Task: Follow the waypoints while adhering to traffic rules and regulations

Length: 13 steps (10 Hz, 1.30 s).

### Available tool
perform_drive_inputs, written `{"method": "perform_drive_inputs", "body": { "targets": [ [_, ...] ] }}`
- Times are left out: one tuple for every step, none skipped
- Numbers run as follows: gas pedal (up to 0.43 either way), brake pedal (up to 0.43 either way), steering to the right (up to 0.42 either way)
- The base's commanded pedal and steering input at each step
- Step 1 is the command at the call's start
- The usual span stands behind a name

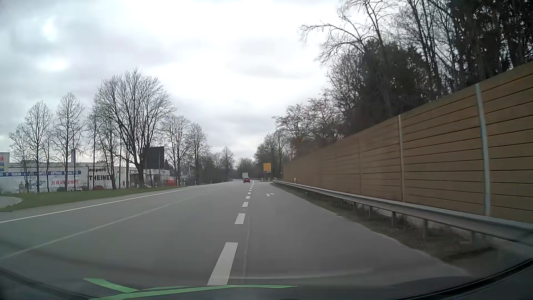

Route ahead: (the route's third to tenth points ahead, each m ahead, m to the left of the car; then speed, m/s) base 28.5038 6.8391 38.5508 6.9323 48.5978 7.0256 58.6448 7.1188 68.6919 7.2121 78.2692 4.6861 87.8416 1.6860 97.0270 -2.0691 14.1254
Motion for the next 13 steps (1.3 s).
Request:
{"method": "perform_drive_inputs", "body": {
  "targets": [
    [0.0,0.0,-0.003],
    [0.0,0.0,-0.002],
    [0.0,0.0,-0.002],
    [0.0,0.0,-0.002],
    [0.0,0.0,-0.002],
    [0.0,0.0,-0.002],
    [0.0,0.0,-0.002],
    [0.0,0.0,-0.002],
    [0.0,0.0,-0.002],
    [0.0,0.0,-0.002],
    [0.0,0.0,-0.002],
    [0.0,0.0,-0.002],
    [0.0,0.024,-0.002]
  ]
}}
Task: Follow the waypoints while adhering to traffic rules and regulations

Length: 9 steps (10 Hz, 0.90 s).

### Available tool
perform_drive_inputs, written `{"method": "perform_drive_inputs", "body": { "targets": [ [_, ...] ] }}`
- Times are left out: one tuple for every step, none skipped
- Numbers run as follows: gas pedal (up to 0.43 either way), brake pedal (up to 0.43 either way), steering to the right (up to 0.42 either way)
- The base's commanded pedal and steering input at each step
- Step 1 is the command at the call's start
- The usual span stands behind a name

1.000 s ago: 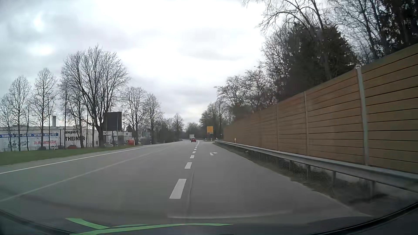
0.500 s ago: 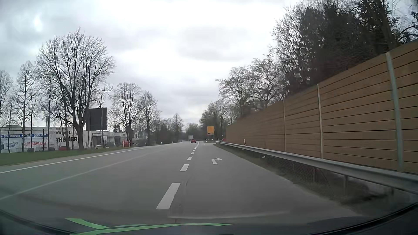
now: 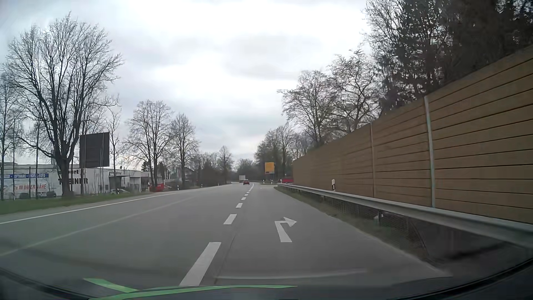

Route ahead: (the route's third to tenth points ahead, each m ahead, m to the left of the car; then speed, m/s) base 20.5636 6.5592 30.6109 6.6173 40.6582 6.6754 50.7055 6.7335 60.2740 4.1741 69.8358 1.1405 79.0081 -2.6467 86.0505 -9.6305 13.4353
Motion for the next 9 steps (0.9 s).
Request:
{"method": "perform_drive_inputs", "body": {
  "targets": [
    [0.0,0.043,-0.002],
    [0.0,0.055,-0.002],
    [0.0,0.061,-0.002],
    [0.0,0.067,-0.002],
    [0.0,0.073,-0.002],
    [0.0,0.073,-0.002],
    [0.0,0.067,-0.002],
    [0.0,0.073,-0.002],
    [0.0,0.073,-0.002]
  ]
}}
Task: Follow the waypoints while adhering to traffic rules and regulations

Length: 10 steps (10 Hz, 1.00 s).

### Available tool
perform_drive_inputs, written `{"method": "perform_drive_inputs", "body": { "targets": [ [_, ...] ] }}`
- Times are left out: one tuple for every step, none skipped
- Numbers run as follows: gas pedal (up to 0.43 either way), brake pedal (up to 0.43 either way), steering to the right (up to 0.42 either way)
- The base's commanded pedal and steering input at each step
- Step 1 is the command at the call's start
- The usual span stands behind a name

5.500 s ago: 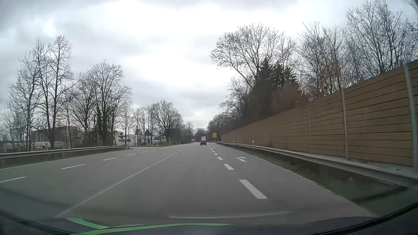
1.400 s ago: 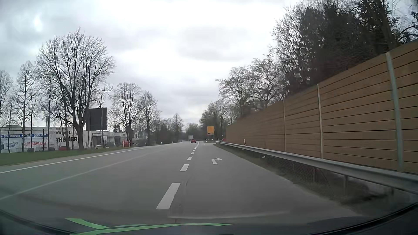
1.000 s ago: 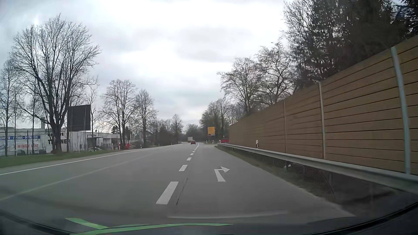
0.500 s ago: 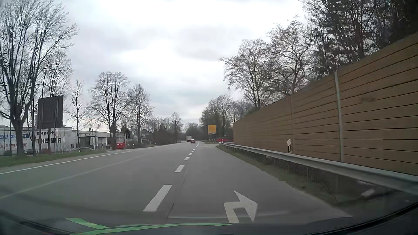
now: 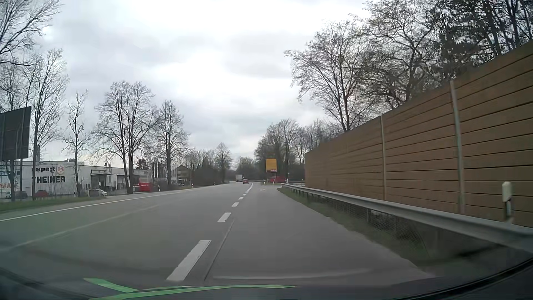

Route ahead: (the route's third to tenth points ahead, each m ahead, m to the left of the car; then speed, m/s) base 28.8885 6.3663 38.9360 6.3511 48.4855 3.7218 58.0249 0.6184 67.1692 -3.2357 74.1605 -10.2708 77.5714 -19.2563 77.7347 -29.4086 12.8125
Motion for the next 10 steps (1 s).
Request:
{"method": "perform_drive_inputs", "body": {
  "targets": [
    [0.0,0.067,-0.002],
    [0.0,0.073,-0.002],
    [0.0,0.073,-0.002],
    [0.0,0.073,-0.002],
    [0.0,0.073,-0.002],
    [0.0,0.073,-0.002],
    [0.0,0.079,-0.002],
    [0.0,0.079,-0.002],
    [0.0,0.085,-0.003],
    [0.0,0.085,-0.003]
  ]
}}
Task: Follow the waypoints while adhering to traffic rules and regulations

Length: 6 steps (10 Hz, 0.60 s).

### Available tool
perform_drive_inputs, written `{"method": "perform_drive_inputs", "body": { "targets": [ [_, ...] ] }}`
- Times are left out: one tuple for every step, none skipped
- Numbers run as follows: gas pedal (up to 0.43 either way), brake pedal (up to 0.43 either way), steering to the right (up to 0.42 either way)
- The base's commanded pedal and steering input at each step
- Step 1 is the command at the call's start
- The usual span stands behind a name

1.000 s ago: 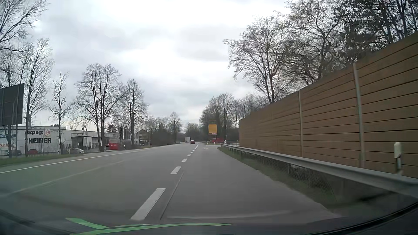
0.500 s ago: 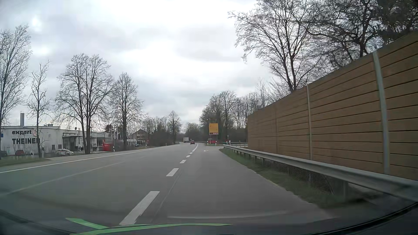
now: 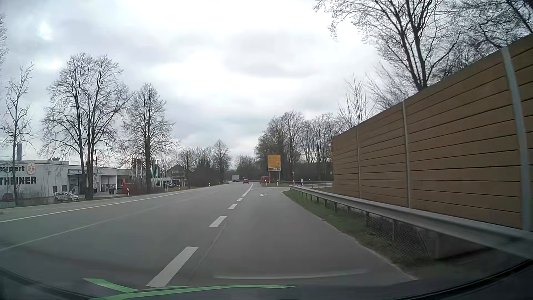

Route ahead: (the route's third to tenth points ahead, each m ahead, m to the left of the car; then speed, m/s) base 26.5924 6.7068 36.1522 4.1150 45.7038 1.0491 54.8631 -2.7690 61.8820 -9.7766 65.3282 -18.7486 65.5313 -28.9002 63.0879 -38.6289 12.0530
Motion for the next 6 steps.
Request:
{"method": "perform_drive_inputs", "body": {
  "targets": [
    [0.0,0.091,-0.004],
    [0.0,0.091,-0.004],
    [0.0,0.098,-0.005],
    [0.0,0.104,-0.005],
    [0.0,0.11,-0.005],
    [0.0,0.116,-0.005]
  ]
}}
